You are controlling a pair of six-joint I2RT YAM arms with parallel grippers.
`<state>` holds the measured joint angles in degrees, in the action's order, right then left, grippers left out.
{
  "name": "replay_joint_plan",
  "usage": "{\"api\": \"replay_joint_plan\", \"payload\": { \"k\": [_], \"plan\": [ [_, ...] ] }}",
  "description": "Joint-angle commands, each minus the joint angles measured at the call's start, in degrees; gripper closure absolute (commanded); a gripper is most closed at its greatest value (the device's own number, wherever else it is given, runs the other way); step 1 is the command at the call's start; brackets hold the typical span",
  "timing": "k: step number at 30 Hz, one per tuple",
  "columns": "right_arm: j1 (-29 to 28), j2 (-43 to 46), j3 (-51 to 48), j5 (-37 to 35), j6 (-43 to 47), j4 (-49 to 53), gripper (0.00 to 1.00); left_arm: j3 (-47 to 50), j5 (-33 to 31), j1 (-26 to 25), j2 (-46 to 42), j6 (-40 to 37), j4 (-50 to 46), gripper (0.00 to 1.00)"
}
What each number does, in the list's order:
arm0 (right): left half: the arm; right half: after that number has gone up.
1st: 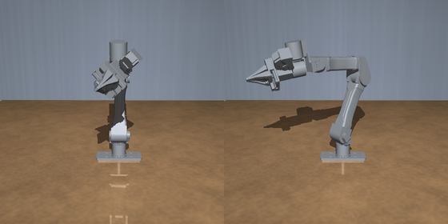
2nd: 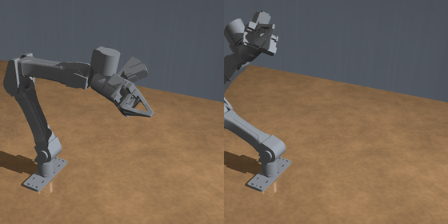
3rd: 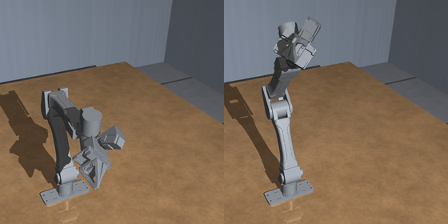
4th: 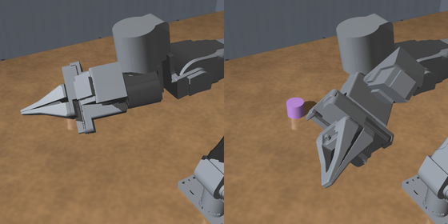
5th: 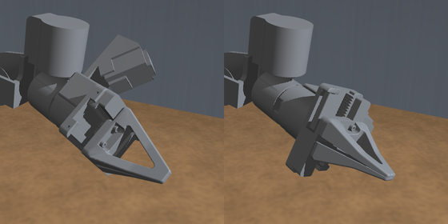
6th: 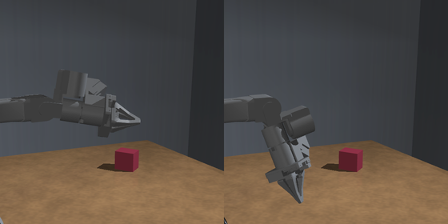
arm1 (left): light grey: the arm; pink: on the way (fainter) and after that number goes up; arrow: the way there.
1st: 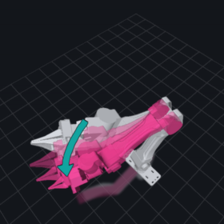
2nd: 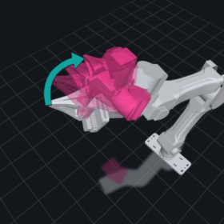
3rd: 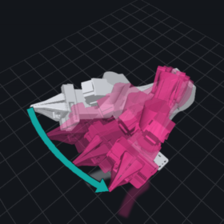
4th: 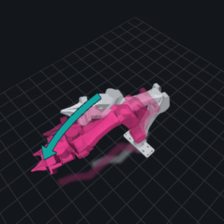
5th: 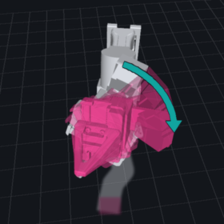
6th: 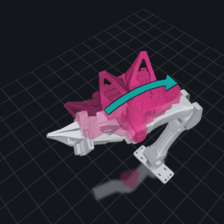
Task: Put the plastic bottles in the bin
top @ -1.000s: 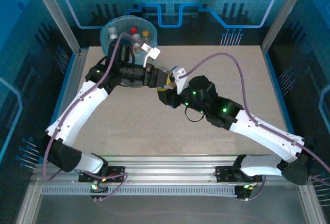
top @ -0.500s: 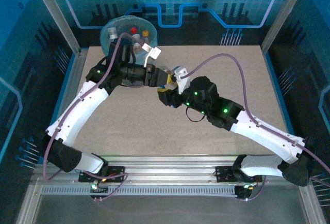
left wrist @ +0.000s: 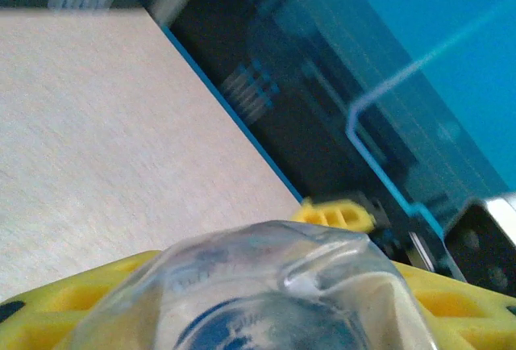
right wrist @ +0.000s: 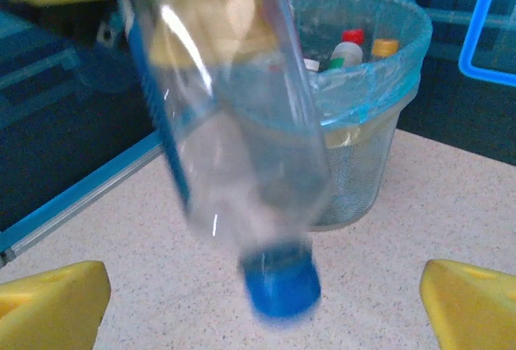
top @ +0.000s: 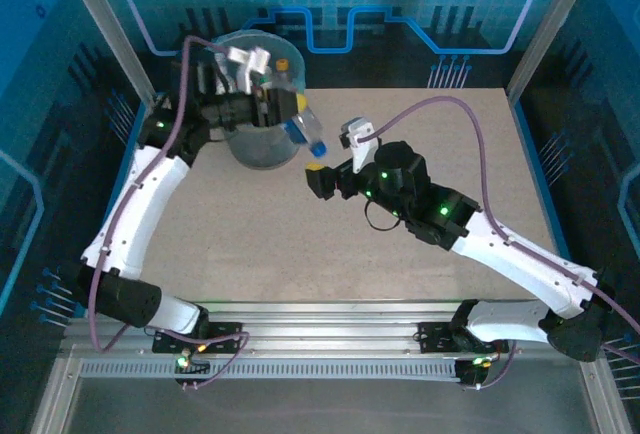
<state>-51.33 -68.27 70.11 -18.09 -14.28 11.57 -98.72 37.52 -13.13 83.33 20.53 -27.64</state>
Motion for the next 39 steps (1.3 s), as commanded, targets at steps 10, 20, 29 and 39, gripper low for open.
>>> {"api": "replay_joint_plan", "payload": {
  "k": [10,20,29,39],
  "plan": [
    [1.6,-2.3,5.4,-2.1,-3.8,2.7,0.0,-24.7,-37.7,9.1,17.7,-10.6,1.7,0.85],
    [1.6,-3.9,7.1,-0.5,-5.3,5.6,0.0,-41.3,-45.6,10.1,37.4,-17.7,1.6,0.81],
    [1.6,-4.7,7.1,1.3,-7.3,6.5,0.0,-40.3,-42.6,10.4,44.2,-14.7,-0.5,0.68],
    [1.6,-5.3,6.8,1.6,-8.6,7.7,0.0,-40.7,-39.1,10.7,49.6,-13.5,-3.7,0.61]
  ]
}}
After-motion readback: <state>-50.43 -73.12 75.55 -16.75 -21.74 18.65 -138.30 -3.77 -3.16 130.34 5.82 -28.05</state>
